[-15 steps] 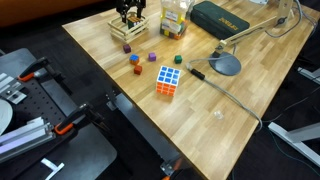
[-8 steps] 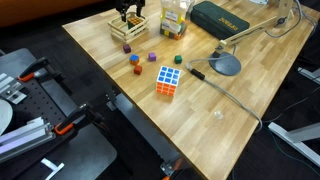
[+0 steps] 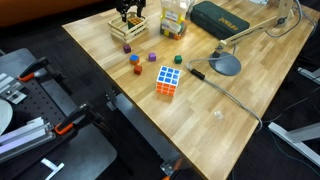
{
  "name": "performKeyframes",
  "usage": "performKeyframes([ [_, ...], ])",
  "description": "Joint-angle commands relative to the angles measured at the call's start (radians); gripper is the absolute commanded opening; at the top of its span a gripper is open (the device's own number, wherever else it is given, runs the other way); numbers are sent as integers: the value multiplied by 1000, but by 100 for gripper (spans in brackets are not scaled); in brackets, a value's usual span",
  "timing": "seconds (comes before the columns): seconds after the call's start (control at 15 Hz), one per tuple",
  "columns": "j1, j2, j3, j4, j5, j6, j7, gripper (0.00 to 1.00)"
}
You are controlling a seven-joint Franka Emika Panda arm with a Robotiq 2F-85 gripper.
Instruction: Take the Rubik's cube out of the wooden box and put it on the table
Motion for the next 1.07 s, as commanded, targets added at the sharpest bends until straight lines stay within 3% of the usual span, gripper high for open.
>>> performKeyframes([
  [0.0, -13, 4, 1, 0, 13, 3, 2, 100],
  [0.47, -32, 53, 9, 29, 24, -4, -15, 100],
  [0.6, -36, 60, 13, 37, 31, 2, -19, 74],
  [1.0, -37, 53, 12, 48, 39, 9, -26, 32],
])
